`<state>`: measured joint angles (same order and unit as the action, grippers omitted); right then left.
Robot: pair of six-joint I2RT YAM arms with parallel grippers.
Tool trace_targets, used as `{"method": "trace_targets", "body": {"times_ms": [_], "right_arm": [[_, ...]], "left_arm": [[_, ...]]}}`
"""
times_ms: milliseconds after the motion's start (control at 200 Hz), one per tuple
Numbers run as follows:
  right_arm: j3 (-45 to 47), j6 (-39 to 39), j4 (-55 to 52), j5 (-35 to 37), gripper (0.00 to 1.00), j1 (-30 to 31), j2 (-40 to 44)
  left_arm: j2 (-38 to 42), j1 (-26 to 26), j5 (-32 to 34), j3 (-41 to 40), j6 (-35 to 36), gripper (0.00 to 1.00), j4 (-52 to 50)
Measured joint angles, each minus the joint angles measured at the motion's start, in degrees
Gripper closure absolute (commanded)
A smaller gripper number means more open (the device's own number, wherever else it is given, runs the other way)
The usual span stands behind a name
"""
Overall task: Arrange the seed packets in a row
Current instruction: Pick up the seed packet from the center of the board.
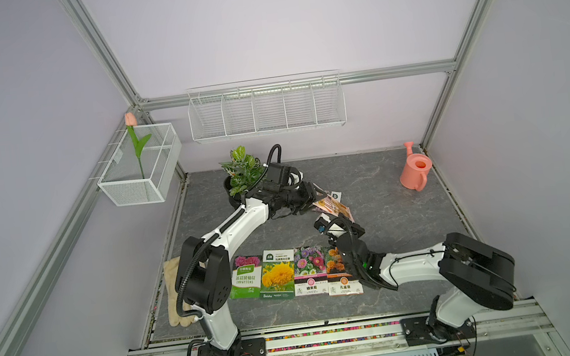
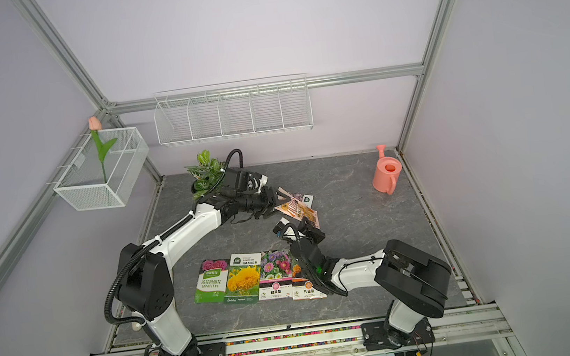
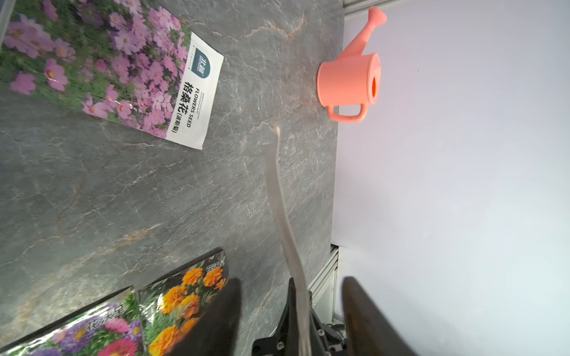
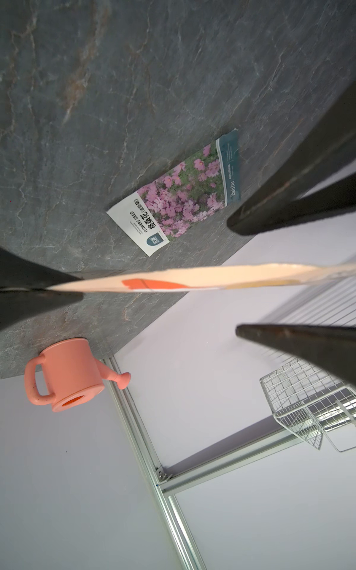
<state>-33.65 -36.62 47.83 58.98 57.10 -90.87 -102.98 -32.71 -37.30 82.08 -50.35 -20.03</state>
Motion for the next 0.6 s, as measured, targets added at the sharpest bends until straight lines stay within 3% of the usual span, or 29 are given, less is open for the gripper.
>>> {"method": "trace_targets", "body": {"times_ms": [70, 120, 175, 215, 285, 385, 600], "right_arm": [[-0.11, 0.24, -0.48, 0.15, 0.91, 0.00, 0.11], [-0.13, 0.52, -0.87, 0.15, 0.83, 0.02, 0.17], [-0.31, 1.40, -1.90, 0.17, 0.56, 0.07, 0.35], [-0.70, 2.25, -3.58, 0.09, 0.27, 0.11, 0.61], [-2.21, 5.40, -9.20, -0.87, 0.06, 0.11, 1.66], [-5.79, 14.36, -23.93, -8.70, 0.02, -0.98, 6.16], [-6.60, 36.61, -44.00, -46.66, 0.00, -16.61, 24.26]], "left_arm": [[-0.04, 0.00, -0.15, -0.22, 0.13, 1.00, 0.04], [-0.11, 0.00, -0.28, -0.24, 0.37, 1.00, 0.13], [-0.26, 0.00, -0.39, -0.24, 0.79, 1.00, 0.15], [-0.46, 0.00, -0.37, -0.24, 0.98, 1.00, 0.09], [-0.81, 0.00, 0.07, -0.24, 1.75, 1.00, -0.46], [-1.27, 0.00, 1.86, 0.55, 4.98, 1.00, -3.96], [-2.51, 0.07, 3.50, 6.43, 17.18, 1.00, -13.88]]}}
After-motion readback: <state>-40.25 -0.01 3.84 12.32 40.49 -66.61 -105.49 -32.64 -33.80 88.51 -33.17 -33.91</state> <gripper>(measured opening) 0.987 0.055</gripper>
